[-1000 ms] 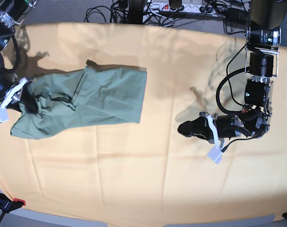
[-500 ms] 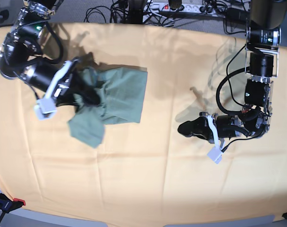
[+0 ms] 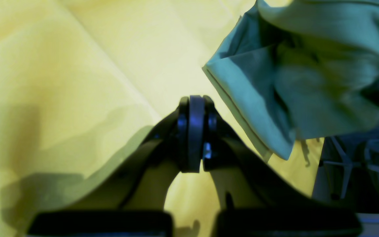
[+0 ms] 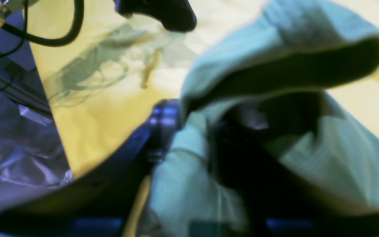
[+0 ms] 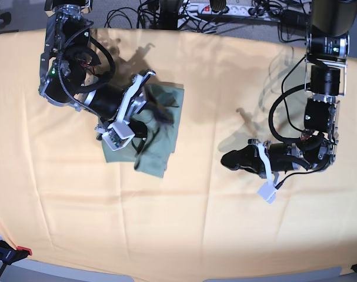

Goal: Fold the T-shirt properly
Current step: 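Fold the right-held end over onto the bundle with the right gripper, then press and tuck the folded bundle with both grippers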

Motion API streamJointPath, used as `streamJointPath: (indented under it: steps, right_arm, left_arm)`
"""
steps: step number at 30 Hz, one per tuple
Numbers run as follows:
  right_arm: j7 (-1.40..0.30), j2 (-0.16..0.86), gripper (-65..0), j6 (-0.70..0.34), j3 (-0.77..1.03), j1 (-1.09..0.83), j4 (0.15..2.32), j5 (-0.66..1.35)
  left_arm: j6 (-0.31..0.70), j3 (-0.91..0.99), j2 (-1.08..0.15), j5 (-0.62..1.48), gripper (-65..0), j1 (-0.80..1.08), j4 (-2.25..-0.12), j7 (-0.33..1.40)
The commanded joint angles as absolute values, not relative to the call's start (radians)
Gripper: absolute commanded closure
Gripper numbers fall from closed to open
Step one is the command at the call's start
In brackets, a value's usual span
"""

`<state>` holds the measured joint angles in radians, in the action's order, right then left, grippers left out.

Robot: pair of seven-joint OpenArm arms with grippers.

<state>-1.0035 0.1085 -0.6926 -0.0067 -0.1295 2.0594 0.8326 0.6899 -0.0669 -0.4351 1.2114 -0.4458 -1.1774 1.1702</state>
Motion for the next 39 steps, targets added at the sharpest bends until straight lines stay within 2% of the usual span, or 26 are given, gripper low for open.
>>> streamJointPath:
  steps: [1, 2, 3, 10, 17, 18, 19, 20, 22, 23, 32, 39]
  right_arm:
    - [-0.974, 0.111, -41.9, -0.698, -0.02, -0.116, 2.075, 0.864]
    - [-0.973, 0.111, -46.0, -0.698, -0.033, -0.116, 2.075, 0.864]
    - [-0.971, 0.111, -46.7, -0.698, -0.046, -0.116, 2.075, 0.864]
    - [-0.961, 0.114, -46.7, -0.698, -0.048, -0.036, 2.075, 0.907]
    - [-0.991, 0.114, -46.4, -0.698, 0.101, 0.044, 2.075, 0.907]
    - [-0.991, 0.114, -44.6, -0.698, 0.127, 0.051, 2.075, 0.896]
    - [-0.987, 0.114, -39.7, -0.698, 0.15, 0.06, 2.075, 0.876]
    - [-0.982, 0.115, -31.5, -0.698, 0.166, 0.067, 2.072, 0.852]
    - [-0.957, 0.132, -8.8, -0.698, 0.171, 0.086, 2.049, 0.819]
    - [-0.943, 0.141, 0.0, -0.698, 0.165, 0.097, 2.026, 0.809]
    - [-0.911, 0.24, 0.0, -0.698, 0.073, 0.293, 1.609, 0.757]
    - [-0.912, 0.307, 0.0, -0.698, -0.087, 0.4, 1.409, 0.696]
  left_arm:
    - [0.698, -0.062, -0.449, 1.238, 0.0, -0.474, -1.194, 1.152]
    - [0.698, -0.062, -0.452, 1.238, 0.0, -0.475, -1.194, 1.152]
    - [0.698, -0.062, -0.456, 1.239, 0.0, -0.475, -1.194, 1.152]
    - [0.698, -0.062, -0.514, 1.301, 0.0, -0.506, -1.194, 1.152]
    - [0.698, -0.062, -0.548, 1.372, 0.0, -0.516, -1.194, 1.227]
    - [0.698, -0.066, -0.548, 1.378, 0.0, -0.516, -1.194, 1.256]
    - [0.698, -0.074, -0.548, 1.395, 0.0, -0.516, -1.194, 1.284]
    - [0.698, -0.089, -0.55, 1.416, 0.0, -0.516, -1.196, 1.306]
    - [0.698, -0.136, -0.548, 1.412, 0.0, -0.516, -1.215, 1.33]
    - [0.698, -0.169, -0.548, 1.405, 0.0, -0.516, -1.232, 1.333]
    - [0.698, -0.453, -0.536, 1.377, 0.0, -0.51, -1.524, 1.299]
    - [0.698, -0.525, -0.404, 1.307, 0.0, -0.495, -1.559, 1.275]
